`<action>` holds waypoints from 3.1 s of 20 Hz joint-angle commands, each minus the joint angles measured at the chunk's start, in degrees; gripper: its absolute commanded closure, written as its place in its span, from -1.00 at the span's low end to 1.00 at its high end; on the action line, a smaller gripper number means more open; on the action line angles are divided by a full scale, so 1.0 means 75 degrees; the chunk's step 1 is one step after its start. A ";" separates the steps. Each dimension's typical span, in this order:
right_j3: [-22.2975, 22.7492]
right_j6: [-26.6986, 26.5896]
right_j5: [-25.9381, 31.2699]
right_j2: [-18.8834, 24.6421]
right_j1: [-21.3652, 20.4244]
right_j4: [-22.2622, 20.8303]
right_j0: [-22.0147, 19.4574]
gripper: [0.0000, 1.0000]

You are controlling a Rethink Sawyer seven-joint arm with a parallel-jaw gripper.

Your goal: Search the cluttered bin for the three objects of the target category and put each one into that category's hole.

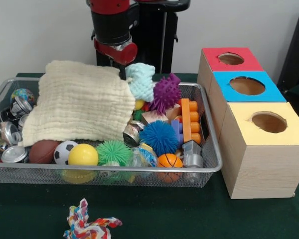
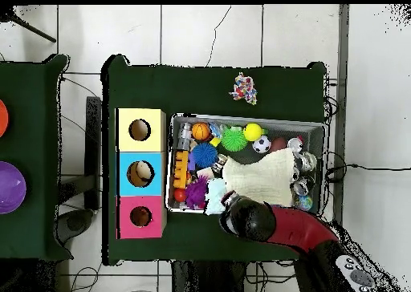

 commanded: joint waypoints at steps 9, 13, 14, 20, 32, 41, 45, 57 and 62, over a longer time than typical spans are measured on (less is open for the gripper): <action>-0.0315 0.0305 -0.0428 -0.0028 -0.0234 -0.0400 0.1111 1.00; -0.1031 0.0137 -0.0587 -0.0366 -0.0091 -0.0762 0.1460 1.00; -0.1278 0.0108 -0.0673 -0.0576 -0.0037 -0.1007 0.1640 1.00; -0.2015 0.0165 -0.0896 -0.1355 -0.0019 -0.1910 0.2269 1.00; -0.2673 -0.0918 -0.0098 -0.0960 -0.0452 -0.2933 0.2025 1.00; -0.2957 -0.0665 -0.1031 -0.0742 -0.0030 -0.3394 0.1719 1.00; -0.3087 -0.0595 -0.1351 -0.0709 0.0264 -0.3638 0.1597 1.00; -0.2867 -0.0678 -0.1777 0.1507 0.1619 -0.3266 0.0152 1.00; -0.2690 -0.0052 -0.2055 0.1754 0.1868 -0.3001 0.0111 1.00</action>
